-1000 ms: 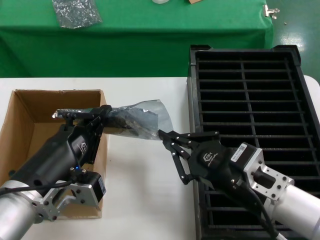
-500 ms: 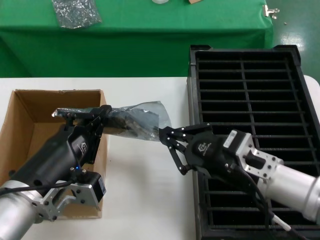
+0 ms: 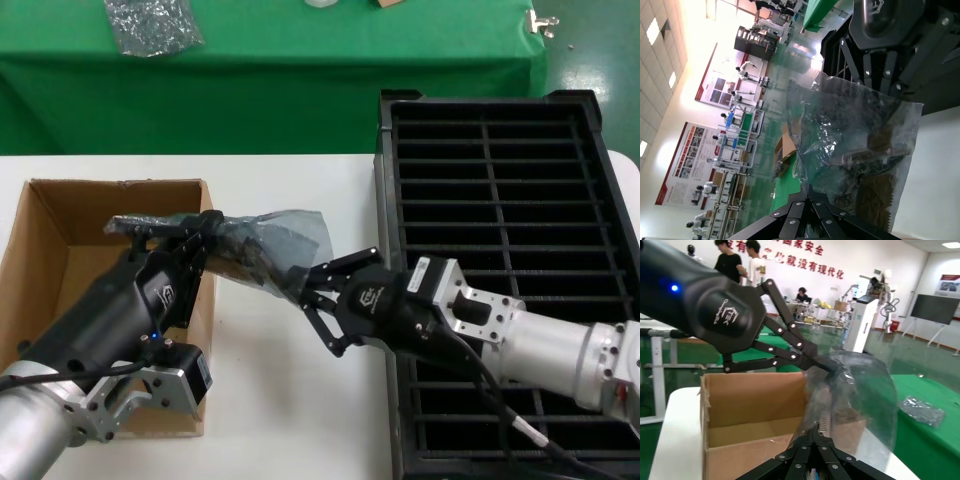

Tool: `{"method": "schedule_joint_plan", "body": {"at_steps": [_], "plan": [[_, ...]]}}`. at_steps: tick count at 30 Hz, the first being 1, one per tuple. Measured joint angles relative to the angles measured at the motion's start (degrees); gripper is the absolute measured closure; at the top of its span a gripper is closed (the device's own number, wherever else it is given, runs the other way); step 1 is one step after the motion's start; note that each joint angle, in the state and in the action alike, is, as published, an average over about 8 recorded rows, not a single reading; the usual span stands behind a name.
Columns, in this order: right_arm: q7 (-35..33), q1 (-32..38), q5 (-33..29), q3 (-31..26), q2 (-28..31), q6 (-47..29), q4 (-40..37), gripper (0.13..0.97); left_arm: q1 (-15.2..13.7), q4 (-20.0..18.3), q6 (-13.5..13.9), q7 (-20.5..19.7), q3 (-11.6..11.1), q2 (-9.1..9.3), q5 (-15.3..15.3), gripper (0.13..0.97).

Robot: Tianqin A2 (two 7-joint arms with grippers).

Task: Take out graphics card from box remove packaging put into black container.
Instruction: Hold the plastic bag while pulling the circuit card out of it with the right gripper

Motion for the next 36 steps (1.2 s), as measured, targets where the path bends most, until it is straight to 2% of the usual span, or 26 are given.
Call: {"method": "schedule_joint_plan", "body": {"at_steps": [16, 28, 36], "plan": [[1.1, -2.7, -6.2, 6.6, -4.0, -5.1, -1.5, 0.961, 0.0, 0.0, 0.0, 0.0, 0.0, 0.00, 0.0, 0.958], [8.0, -8.9, -11.7, 9.7, -4.4, -1.0, 5.2, 0.962, 0.0, 0.0, 0.0, 0.0, 0.0, 0.00, 0.0, 0.958], [13.7, -12.1, -18.1, 9.9, -5.6, 1.9, 8.3, 0.962, 0.0, 0.0, 0.0, 0.0, 0.0, 0.00, 0.0, 0.958]]}}
